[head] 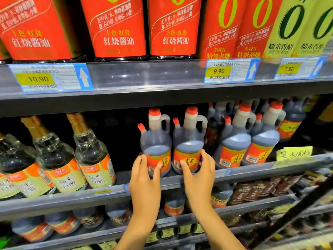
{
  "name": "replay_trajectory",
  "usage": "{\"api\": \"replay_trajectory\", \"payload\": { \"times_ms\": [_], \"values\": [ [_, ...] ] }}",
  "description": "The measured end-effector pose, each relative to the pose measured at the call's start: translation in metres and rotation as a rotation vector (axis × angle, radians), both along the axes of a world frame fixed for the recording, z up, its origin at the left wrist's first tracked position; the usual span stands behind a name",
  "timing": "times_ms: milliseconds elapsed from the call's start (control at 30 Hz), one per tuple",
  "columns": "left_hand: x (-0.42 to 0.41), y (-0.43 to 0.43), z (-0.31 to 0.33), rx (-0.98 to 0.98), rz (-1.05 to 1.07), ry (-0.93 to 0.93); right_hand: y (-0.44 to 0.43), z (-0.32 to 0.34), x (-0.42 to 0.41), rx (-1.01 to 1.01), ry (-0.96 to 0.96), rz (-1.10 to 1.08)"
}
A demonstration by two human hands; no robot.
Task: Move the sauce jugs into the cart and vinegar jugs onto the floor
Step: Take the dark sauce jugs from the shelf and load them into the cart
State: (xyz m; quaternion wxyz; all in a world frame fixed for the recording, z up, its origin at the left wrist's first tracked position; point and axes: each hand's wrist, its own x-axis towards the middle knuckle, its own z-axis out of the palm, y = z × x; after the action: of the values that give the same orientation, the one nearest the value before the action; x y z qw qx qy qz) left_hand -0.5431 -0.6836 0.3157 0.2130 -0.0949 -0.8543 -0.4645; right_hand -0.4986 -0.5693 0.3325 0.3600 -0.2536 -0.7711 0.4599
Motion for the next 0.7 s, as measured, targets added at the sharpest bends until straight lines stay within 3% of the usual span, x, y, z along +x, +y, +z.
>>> {"api": "replay_trajectory", "payload": {
  "times_ms": [167,267,367,467,700],
  "values": [
    [-0.022,0.014,0.011,-0.105,0.016,-0.012,0.007,0.005,-0.023,0.074,-0.072,-0.035],
    [-0.039,0.025,0.018,-0.137,0.025,-0.114,0.022,0.008,-0.045,0.064,-0.195,-0.026],
    [-0.058,0.037,0.027,-0.121,0.02,-0.143,0.039,0.01,-0.08,0.069,-0.154,-0.021],
    [-0.082,0.053,0.039,-0.247,0.065,-0.26,0.051,0.012,-0.108,0.109,-0.211,-0.016],
    [-0.112,0.089,0.035,-0.159,0.144,-0.249,0.071,0.014,-0.145,0.071,-0.16,-0.048]
  ]
}}
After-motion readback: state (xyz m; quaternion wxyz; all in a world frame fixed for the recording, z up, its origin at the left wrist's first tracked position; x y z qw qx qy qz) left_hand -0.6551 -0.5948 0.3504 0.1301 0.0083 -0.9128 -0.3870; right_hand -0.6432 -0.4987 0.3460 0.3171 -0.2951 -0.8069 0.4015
